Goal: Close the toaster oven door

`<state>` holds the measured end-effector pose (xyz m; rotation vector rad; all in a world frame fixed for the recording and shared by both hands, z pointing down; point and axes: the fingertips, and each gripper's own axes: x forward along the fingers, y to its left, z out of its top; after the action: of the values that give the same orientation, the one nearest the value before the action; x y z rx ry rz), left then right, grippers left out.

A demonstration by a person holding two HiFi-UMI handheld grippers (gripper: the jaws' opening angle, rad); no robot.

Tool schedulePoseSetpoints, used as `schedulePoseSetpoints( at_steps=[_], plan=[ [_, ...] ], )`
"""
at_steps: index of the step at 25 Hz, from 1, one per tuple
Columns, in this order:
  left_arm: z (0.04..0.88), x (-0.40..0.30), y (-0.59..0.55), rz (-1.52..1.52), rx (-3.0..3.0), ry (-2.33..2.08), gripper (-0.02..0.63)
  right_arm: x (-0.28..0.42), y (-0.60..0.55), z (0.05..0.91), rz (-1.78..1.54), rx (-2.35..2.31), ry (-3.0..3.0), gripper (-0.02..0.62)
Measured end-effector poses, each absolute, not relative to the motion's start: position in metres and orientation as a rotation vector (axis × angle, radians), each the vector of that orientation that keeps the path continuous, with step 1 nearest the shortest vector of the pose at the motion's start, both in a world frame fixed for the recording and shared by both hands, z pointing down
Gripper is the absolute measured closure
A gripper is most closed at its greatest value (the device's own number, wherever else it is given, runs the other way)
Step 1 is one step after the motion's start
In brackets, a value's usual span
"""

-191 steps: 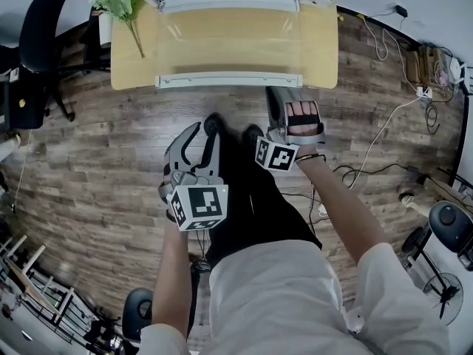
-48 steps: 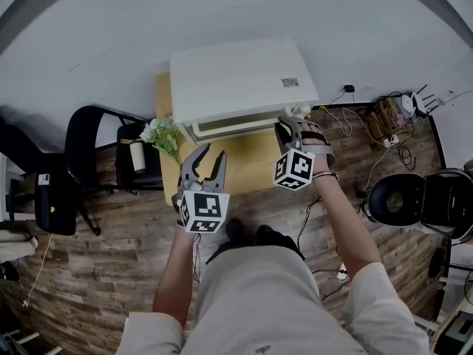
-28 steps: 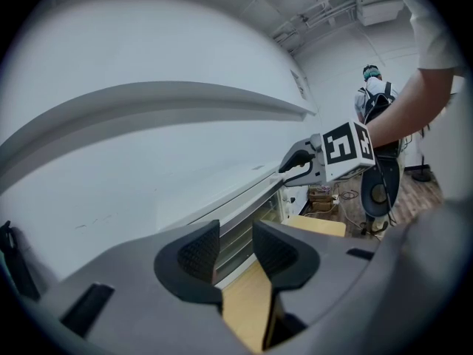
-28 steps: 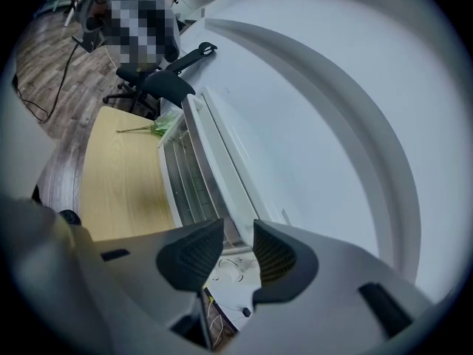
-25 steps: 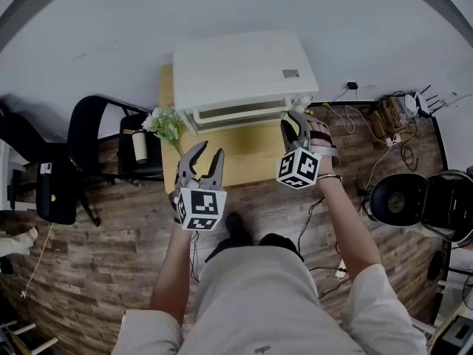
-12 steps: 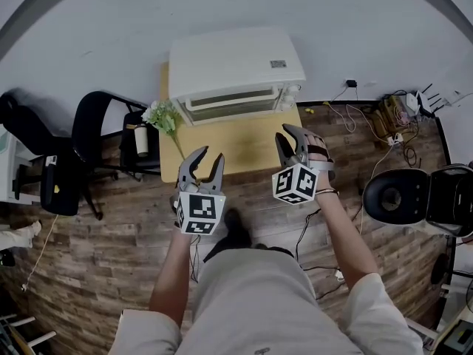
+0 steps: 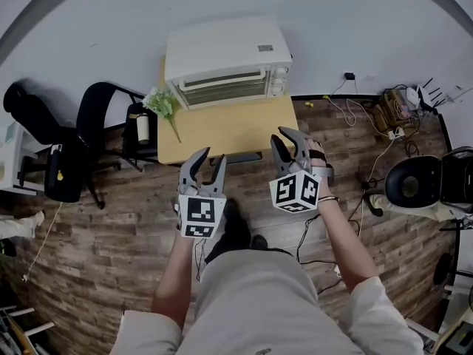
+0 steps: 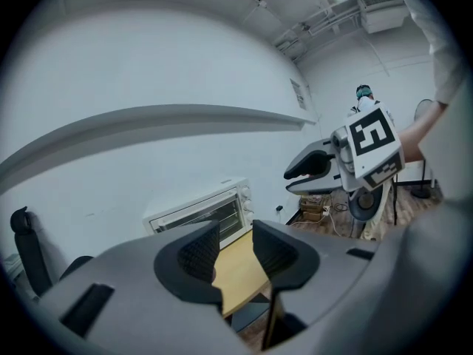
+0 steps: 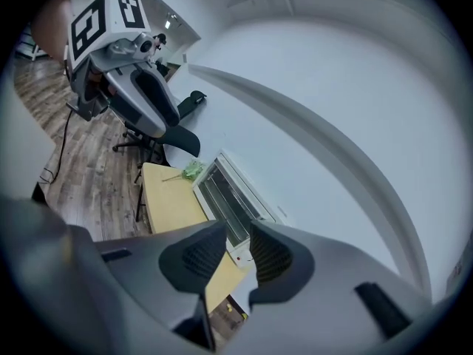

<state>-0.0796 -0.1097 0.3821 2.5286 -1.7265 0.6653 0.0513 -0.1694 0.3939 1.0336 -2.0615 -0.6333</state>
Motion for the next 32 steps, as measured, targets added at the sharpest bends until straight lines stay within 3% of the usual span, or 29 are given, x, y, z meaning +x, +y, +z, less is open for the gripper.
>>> schedulePoseSetpoints(
  at_steps=[23,32],
  plan=[
    [0.349,-0.033,0.014,0.388,2.463,-1.747,0.471,0.072,-0.025,0.333,-0.161,1.097,-2.535,0.565],
    [0.334,-0.033,0.028,0.339,2.450,-1.743,0.505,0.058,-0.007,0.331,-0.037,1.101,-2.605,0.595]
  ],
)
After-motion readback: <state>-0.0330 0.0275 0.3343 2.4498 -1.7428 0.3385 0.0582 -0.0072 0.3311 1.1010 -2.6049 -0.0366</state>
